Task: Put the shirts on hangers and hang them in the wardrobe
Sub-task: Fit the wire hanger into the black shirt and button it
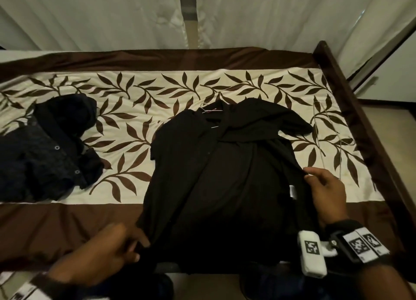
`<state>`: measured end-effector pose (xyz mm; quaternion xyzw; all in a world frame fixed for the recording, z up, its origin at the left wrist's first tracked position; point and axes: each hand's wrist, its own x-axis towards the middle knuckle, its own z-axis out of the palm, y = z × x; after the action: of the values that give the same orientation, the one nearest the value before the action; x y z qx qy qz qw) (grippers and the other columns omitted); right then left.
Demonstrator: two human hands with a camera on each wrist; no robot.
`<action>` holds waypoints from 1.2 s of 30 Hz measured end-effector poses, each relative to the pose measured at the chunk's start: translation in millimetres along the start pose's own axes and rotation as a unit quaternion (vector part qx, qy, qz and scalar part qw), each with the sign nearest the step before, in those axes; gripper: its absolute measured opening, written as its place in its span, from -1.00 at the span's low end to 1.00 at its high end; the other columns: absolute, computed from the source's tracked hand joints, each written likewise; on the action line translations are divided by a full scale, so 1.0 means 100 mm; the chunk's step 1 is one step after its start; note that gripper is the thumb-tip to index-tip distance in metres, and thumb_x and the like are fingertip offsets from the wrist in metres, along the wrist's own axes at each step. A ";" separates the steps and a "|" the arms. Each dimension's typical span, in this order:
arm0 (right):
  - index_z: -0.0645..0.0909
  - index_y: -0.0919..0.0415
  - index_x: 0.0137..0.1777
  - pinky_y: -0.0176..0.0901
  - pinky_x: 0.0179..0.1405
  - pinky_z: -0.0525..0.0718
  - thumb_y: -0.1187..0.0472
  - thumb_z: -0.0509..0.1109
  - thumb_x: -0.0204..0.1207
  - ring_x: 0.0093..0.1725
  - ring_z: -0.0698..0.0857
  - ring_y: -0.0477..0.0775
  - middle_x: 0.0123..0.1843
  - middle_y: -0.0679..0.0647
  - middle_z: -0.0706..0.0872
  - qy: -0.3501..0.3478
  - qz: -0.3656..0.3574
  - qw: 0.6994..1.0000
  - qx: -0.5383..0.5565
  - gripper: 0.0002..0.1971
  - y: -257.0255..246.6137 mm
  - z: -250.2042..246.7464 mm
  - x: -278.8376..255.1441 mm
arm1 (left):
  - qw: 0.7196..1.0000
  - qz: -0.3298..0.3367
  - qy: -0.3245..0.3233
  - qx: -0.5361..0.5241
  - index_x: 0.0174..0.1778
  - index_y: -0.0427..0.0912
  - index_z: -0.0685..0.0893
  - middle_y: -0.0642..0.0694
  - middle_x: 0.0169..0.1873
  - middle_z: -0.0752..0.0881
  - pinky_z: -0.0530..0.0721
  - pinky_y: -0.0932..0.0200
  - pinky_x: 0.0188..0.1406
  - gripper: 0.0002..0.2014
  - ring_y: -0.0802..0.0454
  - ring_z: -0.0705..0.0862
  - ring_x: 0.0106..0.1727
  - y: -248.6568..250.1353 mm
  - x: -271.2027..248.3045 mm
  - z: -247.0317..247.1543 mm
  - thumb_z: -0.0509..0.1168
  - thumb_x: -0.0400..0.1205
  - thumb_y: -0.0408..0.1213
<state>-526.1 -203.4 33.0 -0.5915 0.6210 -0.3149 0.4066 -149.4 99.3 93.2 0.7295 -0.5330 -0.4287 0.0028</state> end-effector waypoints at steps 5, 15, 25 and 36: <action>0.75 0.18 0.07 -0.03 0.03 0.58 0.34 0.50 0.46 0.02 0.70 0.23 -0.01 0.15 0.72 -0.047 -0.063 0.960 -0.269 -0.80 0.09 0.08 0.02 | 0.997 0.041 -0.031 0.060 0.03 0.34 0.62 0.30 0.02 0.66 0.50 0.48 0.14 -0.89 0.41 0.60 0.08 0.26 0.20 0.17 0.33 0.65 -0.02; 0.62 0.20 0.09 0.07 0.15 0.58 -0.12 0.40 0.59 0.17 0.63 0.39 0.16 0.31 0.63 -0.067 0.034 0.950 -0.302 -0.63 0.53 0.47 0.04 | 0.994 -0.082 0.069 0.005 0.46 -0.05 0.43 -0.17 0.35 0.44 0.57 -0.03 0.39 -0.46 -0.18 0.57 0.35 0.70 1.45 0.66 0.37 0.63 0.07; 0.51 0.14 0.39 0.18 0.28 0.54 -0.08 0.44 0.58 0.40 0.46 0.39 0.38 0.31 0.52 -0.064 0.068 0.891 -0.445 -0.52 0.43 0.34 0.46 | 0.981 -0.145 0.121 -0.040 0.43 -0.09 0.43 -0.16 0.30 0.60 0.62 -0.03 0.31 -0.62 -0.13 0.63 0.32 0.52 1.59 0.65 0.28 0.71 -0.14; 0.67 0.21 -0.16 -0.10 -0.05 0.56 0.10 0.53 0.50 -0.01 0.74 0.27 -0.15 0.16 0.76 -0.112 0.139 0.925 -0.335 -0.82 0.37 -0.01 0.46 | 0.975 -0.157 0.132 -0.084 0.01 0.02 0.51 -0.05 0.02 0.62 0.57 0.10 0.12 -0.68 -0.05 0.64 0.09 0.42 1.52 0.60 0.53 0.52 -0.13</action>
<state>-543.2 -245.3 -4.8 -0.6325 0.7166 0.0397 0.2913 -209.7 -10.0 -19.5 0.8511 -0.3691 -0.3673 0.0669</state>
